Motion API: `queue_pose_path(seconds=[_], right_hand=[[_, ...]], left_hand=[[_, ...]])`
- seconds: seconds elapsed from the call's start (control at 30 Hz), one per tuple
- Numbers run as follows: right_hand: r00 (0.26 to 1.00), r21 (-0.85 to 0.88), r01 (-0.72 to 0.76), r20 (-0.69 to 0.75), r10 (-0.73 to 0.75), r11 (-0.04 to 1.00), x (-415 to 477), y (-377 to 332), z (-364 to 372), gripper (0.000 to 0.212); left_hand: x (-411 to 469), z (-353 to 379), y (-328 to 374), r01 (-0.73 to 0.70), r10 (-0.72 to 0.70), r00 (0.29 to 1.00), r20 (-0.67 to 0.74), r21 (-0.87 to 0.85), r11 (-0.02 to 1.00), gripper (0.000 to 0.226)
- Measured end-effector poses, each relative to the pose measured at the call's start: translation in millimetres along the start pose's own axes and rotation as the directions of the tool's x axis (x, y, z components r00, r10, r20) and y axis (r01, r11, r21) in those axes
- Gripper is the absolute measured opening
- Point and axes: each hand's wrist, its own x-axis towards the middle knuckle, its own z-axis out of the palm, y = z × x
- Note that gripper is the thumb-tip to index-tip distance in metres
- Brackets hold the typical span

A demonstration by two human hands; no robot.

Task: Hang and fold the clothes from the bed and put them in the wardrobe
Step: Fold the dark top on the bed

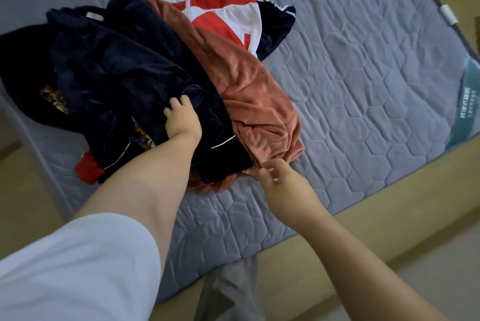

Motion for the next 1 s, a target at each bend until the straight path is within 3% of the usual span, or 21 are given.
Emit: queue_pose_path(seconds=[0.07, 0.23, 0.4, 0.57, 0.7, 0.83, 1.0], right_hand=[[1.0, -0.008, -0.002, 0.022, 0.002, 1.0, -6, -1, -1, 0.029], [0.998, -0.032, 0.02, 0.053, -0.018, 0.999, -42, -15, -16, 0.035], [0.995, -0.093, 0.078, 0.062, -0.073, 0.993, -102, -43, -45, 0.037], [0.977, -0.214, 0.208, 0.095, -0.192, 0.954, -159, -85, -63, 0.043], [0.932, -0.324, 0.363, 0.124, -0.341, 0.874, -202, -115, -70, 0.057], [0.852, -0.301, 0.522, 0.144, -0.503, 0.798, -244, -138, -69, 0.078], [0.762, -0.348, 0.636, 0.139, -0.633, 0.689, -279, -151, -66, 0.045]], left_hand=[[-4, -14, -15, -0.002, -0.001, 0.999, -0.037, -0.071, 0.997, 0.037], [-61, -76, -46, 0.081, -0.088, 0.996, -0.002, -0.364, 0.928, 0.025], [-164, -158, -66, 0.014, -0.012, 1.0, 0.008, -0.58, 0.815, 0.026], [-245, -234, -69, -0.098, 0.035, 0.994, -0.103, -0.706, 0.702, 0.013], [-296, -295, -75, -0.272, 0.103, 0.957, -0.27, -0.722, 0.636, 0.012], [-353, -357, -84, -0.434, 0.122, 0.887, -0.445, -0.714, 0.549, 0.015], [-413, -425, -90, -0.516, 0.103, 0.811, -0.575, -0.622, 0.589, 0.017]])
